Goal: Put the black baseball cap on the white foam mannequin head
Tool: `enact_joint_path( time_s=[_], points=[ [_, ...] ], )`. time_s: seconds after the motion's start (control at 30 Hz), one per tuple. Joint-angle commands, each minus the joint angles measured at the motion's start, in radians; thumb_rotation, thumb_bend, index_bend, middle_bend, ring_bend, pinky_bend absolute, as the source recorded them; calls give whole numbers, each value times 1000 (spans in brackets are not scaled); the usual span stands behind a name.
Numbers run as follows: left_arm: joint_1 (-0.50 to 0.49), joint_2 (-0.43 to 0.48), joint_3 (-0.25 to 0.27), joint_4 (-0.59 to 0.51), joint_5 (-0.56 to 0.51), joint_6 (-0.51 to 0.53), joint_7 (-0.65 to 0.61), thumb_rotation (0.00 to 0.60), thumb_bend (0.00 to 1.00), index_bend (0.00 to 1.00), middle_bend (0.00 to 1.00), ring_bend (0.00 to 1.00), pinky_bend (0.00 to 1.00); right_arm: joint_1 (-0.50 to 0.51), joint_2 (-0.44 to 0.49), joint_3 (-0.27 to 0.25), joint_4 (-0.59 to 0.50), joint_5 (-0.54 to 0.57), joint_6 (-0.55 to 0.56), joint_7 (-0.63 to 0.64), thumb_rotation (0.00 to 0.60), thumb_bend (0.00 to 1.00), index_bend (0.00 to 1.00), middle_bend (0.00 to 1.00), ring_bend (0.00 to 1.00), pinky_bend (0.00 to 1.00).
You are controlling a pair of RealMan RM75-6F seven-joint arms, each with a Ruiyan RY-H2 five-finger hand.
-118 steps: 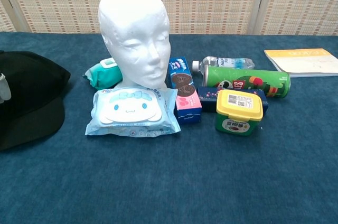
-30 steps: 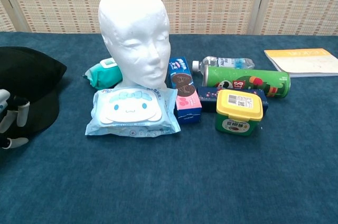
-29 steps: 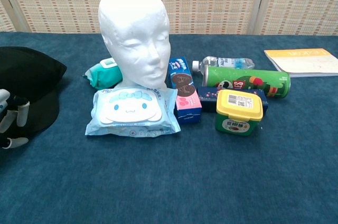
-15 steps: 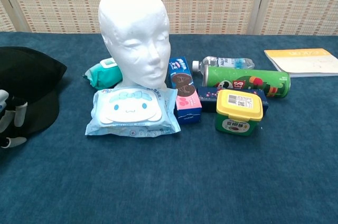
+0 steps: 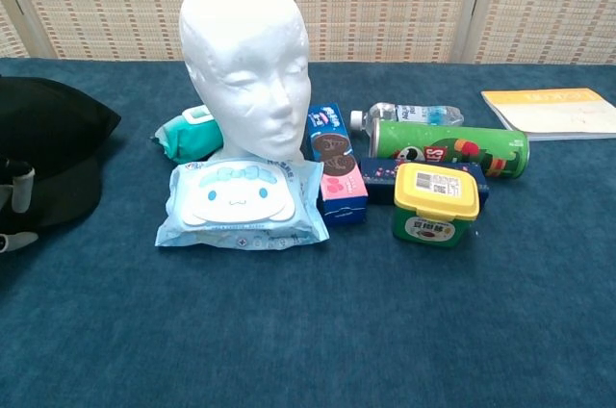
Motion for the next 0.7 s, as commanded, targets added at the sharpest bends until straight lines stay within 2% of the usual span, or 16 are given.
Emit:
enact_joint_path(
  time_s=[0.03, 0.33, 0.43, 0.57, 0.7],
  points=[
    [-7, -26, -8, 66, 9, 43, -57, 600, 21, 629, 813, 570, 555, 0, 0, 0, 0, 0, 0, 0, 600, 0, 290, 389, 293, 616],
    [-20, -59, -30, 191, 4, 122, -191, 600, 22, 584, 769, 528, 554, 0, -1, -1, -1, -1, 0, -3, 600, 0, 290, 389, 293, 617],
    [-27, -63, -37, 218, -2, 128, -205, 600, 22, 557, 694, 472, 549, 0, -1, 0, -1, 0, 0, -3, 600, 0, 290, 389, 293, 617],
    [-40, -63, -44, 236, -11, 120, -221, 600, 22, 525, 525, 355, 524, 0, -1, 0, -1, 2, -1, -4, 600, 0, 290, 389, 293, 617],
    [-53, -59, -52, 242, -22, 114, -226, 600, 37, 515, 461, 316, 497, 0, 0, 0, -2, 2, -1, -3, 600, 0, 290, 389, 293, 617]
  ],
)
